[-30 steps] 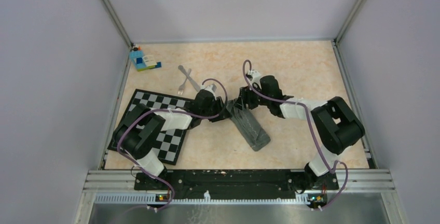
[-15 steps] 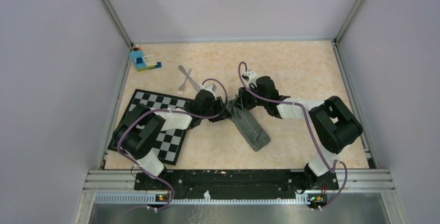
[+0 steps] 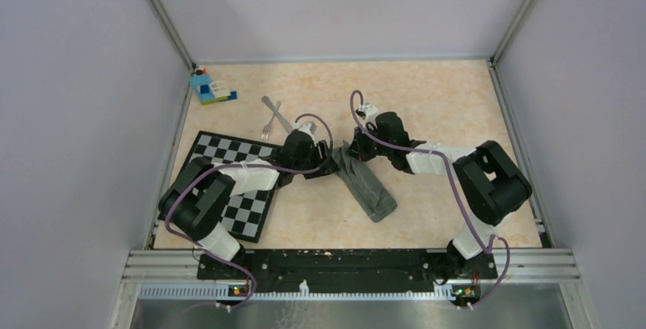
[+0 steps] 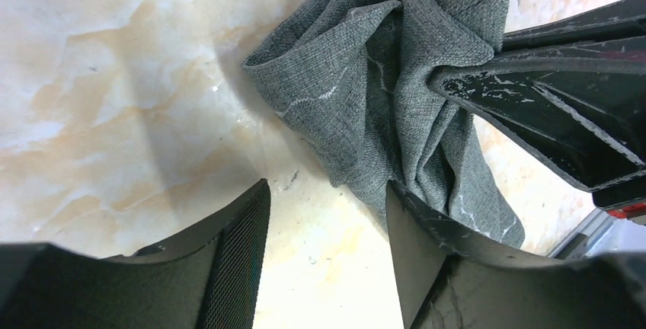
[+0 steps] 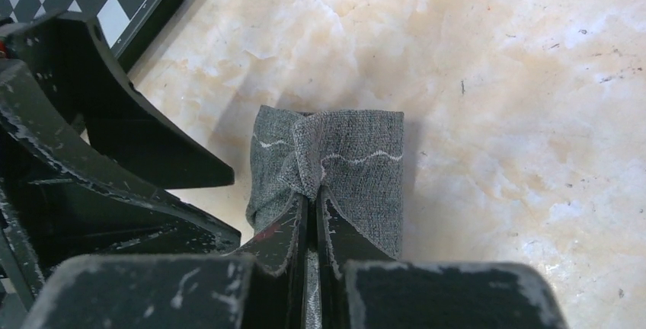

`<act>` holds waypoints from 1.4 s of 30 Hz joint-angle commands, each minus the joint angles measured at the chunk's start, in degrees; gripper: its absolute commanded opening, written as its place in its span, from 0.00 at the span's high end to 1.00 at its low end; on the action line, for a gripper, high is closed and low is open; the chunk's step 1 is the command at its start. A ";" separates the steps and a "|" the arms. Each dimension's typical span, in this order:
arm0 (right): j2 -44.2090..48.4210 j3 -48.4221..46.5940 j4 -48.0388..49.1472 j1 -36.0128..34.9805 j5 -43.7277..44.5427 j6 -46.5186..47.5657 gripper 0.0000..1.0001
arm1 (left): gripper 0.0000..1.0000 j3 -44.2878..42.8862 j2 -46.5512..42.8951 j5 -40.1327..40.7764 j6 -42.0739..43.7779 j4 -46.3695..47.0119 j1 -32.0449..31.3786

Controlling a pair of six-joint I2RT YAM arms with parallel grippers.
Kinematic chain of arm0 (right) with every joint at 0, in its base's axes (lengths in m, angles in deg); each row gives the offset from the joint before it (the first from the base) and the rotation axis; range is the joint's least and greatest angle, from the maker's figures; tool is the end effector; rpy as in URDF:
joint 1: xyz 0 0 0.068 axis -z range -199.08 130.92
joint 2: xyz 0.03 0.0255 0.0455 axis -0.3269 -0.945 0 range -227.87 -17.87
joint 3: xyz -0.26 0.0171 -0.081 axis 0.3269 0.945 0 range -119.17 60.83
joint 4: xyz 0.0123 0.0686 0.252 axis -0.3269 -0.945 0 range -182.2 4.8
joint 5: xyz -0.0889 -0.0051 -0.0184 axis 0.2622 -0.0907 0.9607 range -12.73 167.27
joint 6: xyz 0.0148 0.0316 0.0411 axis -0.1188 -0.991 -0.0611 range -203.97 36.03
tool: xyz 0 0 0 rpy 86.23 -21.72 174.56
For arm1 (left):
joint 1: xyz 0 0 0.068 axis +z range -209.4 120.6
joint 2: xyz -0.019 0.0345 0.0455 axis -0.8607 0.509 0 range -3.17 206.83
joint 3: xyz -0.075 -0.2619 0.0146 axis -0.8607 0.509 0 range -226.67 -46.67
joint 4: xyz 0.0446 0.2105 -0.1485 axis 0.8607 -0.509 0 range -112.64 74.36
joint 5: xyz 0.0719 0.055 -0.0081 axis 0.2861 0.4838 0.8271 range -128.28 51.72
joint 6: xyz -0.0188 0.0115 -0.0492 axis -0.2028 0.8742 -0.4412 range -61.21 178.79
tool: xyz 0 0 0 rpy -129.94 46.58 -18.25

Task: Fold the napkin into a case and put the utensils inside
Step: Grasp the top corner of the smaller rectangle folded napkin from the folded napkin.

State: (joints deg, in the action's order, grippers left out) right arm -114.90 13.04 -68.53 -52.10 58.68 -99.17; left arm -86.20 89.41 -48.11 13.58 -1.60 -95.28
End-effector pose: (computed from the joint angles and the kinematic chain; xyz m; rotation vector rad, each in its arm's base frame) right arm 0.2861 0.1994 0.1711 -0.5393 2.1580 0.8267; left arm 0.2491 -0.1877 0.1489 -0.0978 2.4167 -0.9071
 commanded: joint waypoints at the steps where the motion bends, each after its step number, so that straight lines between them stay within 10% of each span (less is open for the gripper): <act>1: 3.07 -1.29 0.70 -0.57 0.50 -1.74 1.00 | 0.39 -5.70 -3.01 4.07 6.04 -8.33 0.04; 4: 3.53 -0.53 1.55 -0.50 0.53 -3.21 1.00 | 0.59 -10.90 -1.09 7.22 10.08 -12.87 -1.27; 10: 3.30 0.57 4.62 0.21 -2.20 -6.23 1.00 | 0.65 -17.04 2.96 15.98 14.93 -17.21 -5.11; 42: 3.03 1.91 6.89 1.56 -5.49 -7.76 1.00 | 0.66 -25.14 11.53 41.95 20.97 -25.26 -16.40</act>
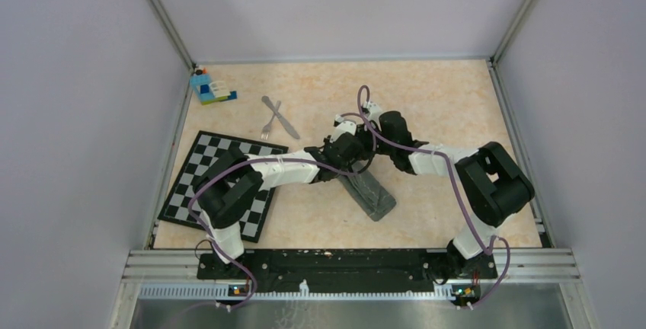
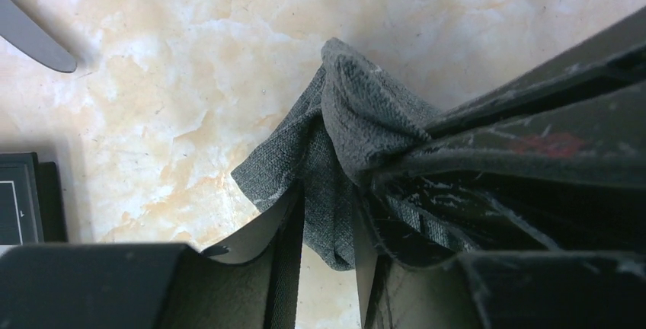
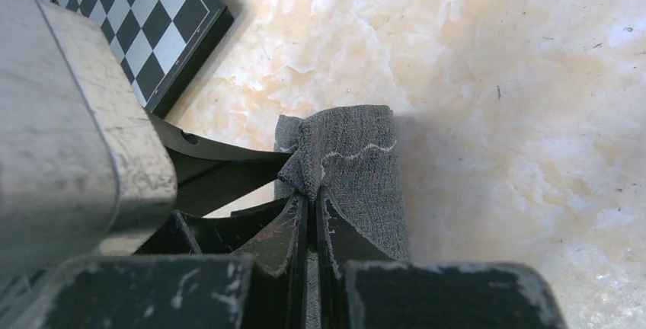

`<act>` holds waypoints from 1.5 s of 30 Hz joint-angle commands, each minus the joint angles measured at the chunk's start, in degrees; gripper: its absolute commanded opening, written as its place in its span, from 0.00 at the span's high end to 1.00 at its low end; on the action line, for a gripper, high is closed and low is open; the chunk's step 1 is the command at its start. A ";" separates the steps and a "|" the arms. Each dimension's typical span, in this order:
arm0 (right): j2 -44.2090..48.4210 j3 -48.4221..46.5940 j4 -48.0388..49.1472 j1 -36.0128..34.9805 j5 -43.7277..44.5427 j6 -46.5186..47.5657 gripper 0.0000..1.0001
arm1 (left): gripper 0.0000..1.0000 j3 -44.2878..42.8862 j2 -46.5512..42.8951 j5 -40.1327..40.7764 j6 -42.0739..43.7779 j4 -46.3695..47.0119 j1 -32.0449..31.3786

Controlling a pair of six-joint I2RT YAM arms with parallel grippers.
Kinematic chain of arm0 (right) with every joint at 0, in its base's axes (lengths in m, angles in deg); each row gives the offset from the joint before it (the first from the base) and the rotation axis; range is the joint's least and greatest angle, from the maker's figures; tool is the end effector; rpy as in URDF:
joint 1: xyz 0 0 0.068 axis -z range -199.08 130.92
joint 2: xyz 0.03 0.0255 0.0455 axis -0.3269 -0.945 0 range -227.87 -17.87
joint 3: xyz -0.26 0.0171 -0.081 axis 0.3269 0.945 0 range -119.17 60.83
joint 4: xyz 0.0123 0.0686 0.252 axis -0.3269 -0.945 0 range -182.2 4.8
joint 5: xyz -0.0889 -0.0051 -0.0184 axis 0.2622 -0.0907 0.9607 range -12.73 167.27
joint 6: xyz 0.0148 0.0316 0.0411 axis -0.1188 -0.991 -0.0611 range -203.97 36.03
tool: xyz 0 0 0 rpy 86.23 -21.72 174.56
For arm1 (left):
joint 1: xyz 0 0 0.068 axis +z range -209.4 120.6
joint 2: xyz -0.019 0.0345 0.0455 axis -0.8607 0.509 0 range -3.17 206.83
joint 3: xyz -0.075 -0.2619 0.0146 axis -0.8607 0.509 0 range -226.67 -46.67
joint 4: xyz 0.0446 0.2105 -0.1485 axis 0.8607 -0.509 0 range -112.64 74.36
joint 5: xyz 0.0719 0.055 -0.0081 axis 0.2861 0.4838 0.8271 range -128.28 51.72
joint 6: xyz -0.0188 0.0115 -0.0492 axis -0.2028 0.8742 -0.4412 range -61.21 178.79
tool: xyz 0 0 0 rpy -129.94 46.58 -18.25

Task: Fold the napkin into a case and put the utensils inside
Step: Grasp the top corner of the smaller rectangle folded napkin from the folded napkin.

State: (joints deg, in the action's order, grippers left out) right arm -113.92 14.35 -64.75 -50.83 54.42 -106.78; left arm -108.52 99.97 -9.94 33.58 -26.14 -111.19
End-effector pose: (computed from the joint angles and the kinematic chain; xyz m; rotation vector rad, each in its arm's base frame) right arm 0.2867 0.1937 0.1765 -0.4270 2.1487 0.9766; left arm 0.2414 -0.2794 0.1713 0.3366 2.3105 -0.0419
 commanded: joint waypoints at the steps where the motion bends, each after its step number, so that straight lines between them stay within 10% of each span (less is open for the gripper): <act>1: 2.06 0.68 3.04 0.34 -1.25 -0.13 1.00 | 0.69 -3.03 1.08 4.43 0.88 -1.07 -0.55; 9: 2.04 0.64 3.15 0.38 -1.50 -0.42 1.00 | 0.78 -3.82 1.58 6.36 1.91 -1.54 -0.59; 19: 1.63 0.69 3.63 0.30 -1.91 -0.74 1.00 | 0.64 -2.38 2.28 5.91 2.71 -0.84 -1.12; 33: 1.61 0.62 3.17 0.09 -2.21 -1.12 1.00 | 1.00 -3.49 2.53 9.80 2.71 -0.46 -1.12; 45: 0.63 2.10 0.30 -3.76 -0.94 -0.63 1.00 | 1.00 15.31 -10.74 -0.56 2.94 25.27 0.81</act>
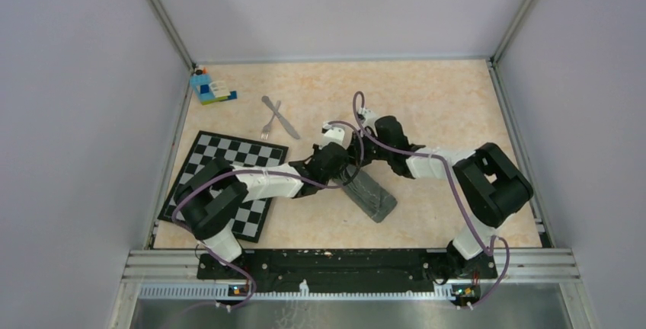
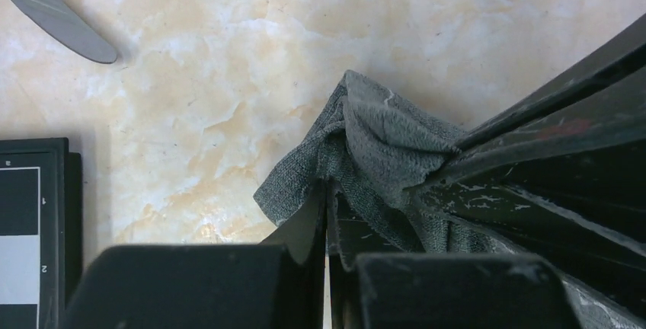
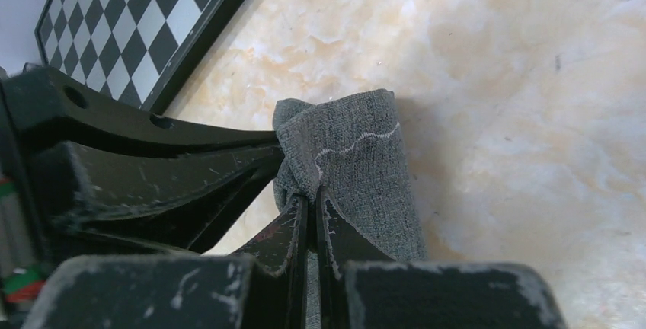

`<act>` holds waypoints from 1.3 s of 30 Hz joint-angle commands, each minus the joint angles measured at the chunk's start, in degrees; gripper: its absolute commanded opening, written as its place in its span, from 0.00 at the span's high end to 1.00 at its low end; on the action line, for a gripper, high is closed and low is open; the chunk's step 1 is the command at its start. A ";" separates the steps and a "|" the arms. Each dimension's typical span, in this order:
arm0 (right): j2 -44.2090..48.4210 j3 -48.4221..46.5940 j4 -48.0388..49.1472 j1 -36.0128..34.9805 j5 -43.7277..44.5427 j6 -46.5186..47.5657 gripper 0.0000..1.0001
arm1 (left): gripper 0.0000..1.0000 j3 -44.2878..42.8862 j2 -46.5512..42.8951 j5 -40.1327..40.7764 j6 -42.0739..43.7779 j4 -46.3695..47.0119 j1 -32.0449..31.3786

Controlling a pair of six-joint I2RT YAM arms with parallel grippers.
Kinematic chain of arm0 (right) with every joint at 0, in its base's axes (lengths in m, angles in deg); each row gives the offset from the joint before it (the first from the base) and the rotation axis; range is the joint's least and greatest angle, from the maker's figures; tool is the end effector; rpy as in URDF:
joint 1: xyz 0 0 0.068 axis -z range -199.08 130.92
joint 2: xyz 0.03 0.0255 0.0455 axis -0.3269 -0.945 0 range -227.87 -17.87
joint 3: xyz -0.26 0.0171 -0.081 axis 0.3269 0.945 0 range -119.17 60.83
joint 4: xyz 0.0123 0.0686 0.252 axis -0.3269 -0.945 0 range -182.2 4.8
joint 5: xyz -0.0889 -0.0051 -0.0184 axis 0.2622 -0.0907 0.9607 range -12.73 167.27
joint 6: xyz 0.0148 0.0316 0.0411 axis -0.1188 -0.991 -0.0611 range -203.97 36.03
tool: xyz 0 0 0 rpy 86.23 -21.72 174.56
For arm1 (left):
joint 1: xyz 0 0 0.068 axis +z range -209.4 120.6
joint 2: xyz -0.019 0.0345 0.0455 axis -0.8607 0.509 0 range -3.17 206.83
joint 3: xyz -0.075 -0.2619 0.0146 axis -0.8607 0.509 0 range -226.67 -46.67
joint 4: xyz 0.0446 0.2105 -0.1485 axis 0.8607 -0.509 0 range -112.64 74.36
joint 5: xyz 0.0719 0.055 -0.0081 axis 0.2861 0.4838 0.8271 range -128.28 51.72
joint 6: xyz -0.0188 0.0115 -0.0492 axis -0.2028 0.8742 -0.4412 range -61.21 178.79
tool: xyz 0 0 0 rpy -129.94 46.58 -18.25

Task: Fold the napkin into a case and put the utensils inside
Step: Grasp the top corner of the smaller rectangle folded napkin from the folded napkin.

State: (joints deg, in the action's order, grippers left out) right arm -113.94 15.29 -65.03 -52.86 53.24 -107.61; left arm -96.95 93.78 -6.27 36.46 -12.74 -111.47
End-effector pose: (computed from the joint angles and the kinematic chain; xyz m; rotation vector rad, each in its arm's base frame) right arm 0.2762 0.2021 0.1712 -0.4635 2.1766 1.0205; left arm 0.2232 -0.2557 0.1665 0.3016 2.1776 -0.0646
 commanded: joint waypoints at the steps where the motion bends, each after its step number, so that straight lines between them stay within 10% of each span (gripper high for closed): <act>1: 0.32 1.35 0.65 -1.98 0.25 0.11 1.00 | 1.00 4.84 -5.30 -5.22 0.27 13.24 1.44; 26: -9.19 -4.89 -4.89 -5.77 8.84 -12.71 1.00 | 1.00 11.65 -12.03 -15.05 1.05 18.87 3.07; 36: -11.51 -4.02 12.40 -7.19 -3.11 -17.68 1.00 | 1.00 8.27 -8.97 -11.82 -3.35 11.48 3.03; 39: -10.51 -2.47 14.55 -7.04 -4.19 -15.09 0.80 | 1.00 7.86 -8.48 -10.79 -4.65 9.42 3.03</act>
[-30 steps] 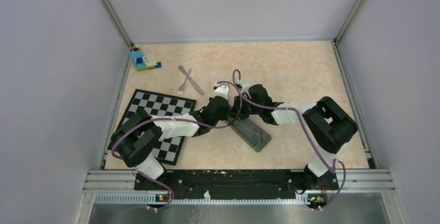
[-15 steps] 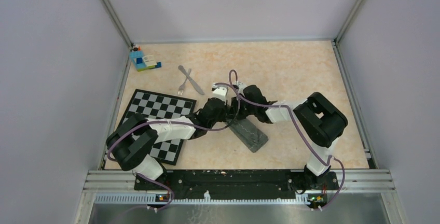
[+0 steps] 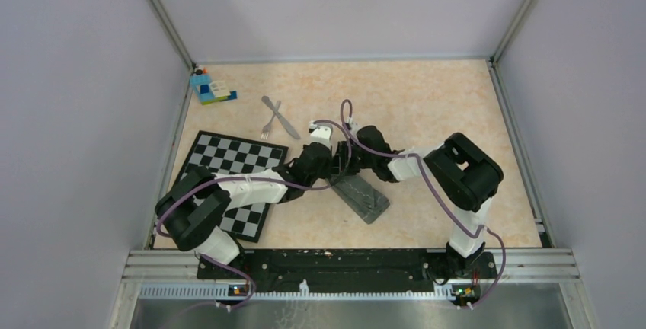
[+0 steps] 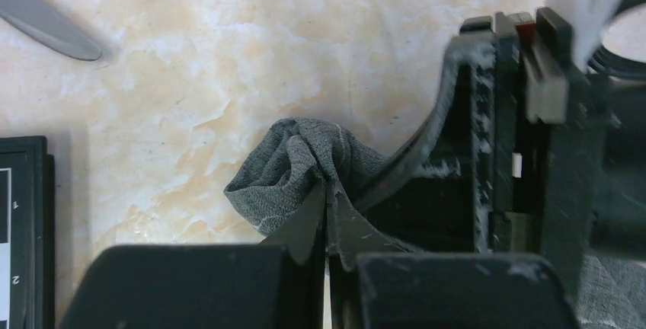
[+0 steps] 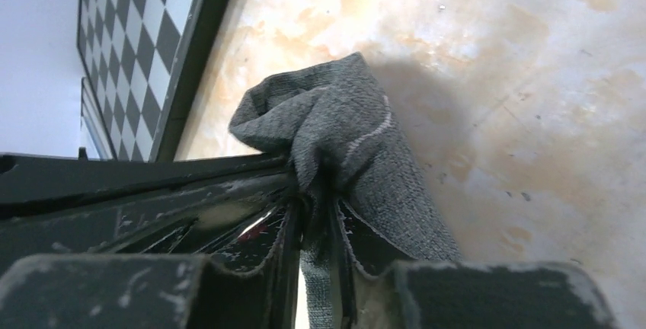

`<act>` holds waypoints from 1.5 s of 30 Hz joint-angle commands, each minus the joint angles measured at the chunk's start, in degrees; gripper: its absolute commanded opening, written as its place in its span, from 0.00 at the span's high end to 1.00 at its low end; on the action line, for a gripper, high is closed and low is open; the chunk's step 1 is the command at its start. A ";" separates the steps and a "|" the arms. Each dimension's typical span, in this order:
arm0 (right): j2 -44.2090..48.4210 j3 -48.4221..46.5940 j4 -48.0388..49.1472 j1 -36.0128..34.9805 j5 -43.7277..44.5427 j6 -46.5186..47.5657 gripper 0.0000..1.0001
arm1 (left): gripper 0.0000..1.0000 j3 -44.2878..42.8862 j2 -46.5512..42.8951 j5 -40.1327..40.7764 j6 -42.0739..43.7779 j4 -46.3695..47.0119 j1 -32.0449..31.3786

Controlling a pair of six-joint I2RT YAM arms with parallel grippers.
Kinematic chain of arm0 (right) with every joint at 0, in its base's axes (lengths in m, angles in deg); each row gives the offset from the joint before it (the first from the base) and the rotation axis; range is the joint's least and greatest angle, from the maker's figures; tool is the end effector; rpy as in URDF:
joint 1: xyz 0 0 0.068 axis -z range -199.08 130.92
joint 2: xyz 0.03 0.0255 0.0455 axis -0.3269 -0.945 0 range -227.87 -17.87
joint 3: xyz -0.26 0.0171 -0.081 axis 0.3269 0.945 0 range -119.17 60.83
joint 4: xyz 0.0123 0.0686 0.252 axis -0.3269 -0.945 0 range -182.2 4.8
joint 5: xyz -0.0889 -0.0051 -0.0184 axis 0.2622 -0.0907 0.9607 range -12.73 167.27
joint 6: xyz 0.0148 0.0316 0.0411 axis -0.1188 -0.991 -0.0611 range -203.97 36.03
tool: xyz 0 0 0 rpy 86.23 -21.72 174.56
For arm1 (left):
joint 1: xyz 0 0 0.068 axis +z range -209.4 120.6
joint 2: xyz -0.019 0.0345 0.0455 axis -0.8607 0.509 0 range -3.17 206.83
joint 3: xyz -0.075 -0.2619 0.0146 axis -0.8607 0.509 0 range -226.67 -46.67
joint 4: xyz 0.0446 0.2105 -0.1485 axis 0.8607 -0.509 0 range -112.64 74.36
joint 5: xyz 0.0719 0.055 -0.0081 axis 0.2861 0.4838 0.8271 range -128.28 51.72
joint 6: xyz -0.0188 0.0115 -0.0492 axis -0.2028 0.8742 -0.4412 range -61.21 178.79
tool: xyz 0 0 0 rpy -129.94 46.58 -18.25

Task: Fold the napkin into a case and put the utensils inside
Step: Grasp the top corner of the smaller rectangle folded napkin from the folded napkin.

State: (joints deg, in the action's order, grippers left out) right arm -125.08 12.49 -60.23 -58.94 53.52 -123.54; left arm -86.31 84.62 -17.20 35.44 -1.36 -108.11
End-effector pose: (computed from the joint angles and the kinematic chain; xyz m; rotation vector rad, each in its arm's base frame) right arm 0.2707 0.2447 0.1275 -0.2710 2.3656 1.1883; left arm 0.2122 -0.2222 0.1751 0.2609 2.1214 -0.3470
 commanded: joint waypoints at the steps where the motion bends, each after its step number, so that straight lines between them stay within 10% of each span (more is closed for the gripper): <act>1: 0.45 0.19 8.89 -0.86 -5.87 2.40 0.76 | 1.00 -2.62 0.64 0.57 -3.92 -2.12 -0.30; 9: 6.09 4.79 5.84 -0.43 -5.77 8.97 0.63 | 1.00 -2.13 0.19 0.78 -4.32 -2.33 -0.16; 19: 1.29 2.47 8.57 0.97 -6.04 3.73 0.95 | 1.00 -0.95 -1.72 -1.24 -5.18 -1.73 -0.16; 29: -8.17 2.33 29.29 -0.17 0.59 -26.32 1.00 | 1.00 -2.56 -1.47 -0.09 -13.17 -7.46 -0.86; 39: 3.33 8.24 11.93 0.68 -3.31 -7.47 0.61 | 1.00 -1.33 -3.79 1.24 -11.18 -8.09 1.97; 45: 5.89 9.90 12.80 3.08 -7.27 -6.32 0.61 | 1.00 -0.98 -4.69 -0.11 -10.04 -7.34 2.65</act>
State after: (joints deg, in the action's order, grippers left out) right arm -121.06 22.24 -47.24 -57.21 48.71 -133.38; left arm -87.49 82.06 -15.67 24.51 -9.88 -105.97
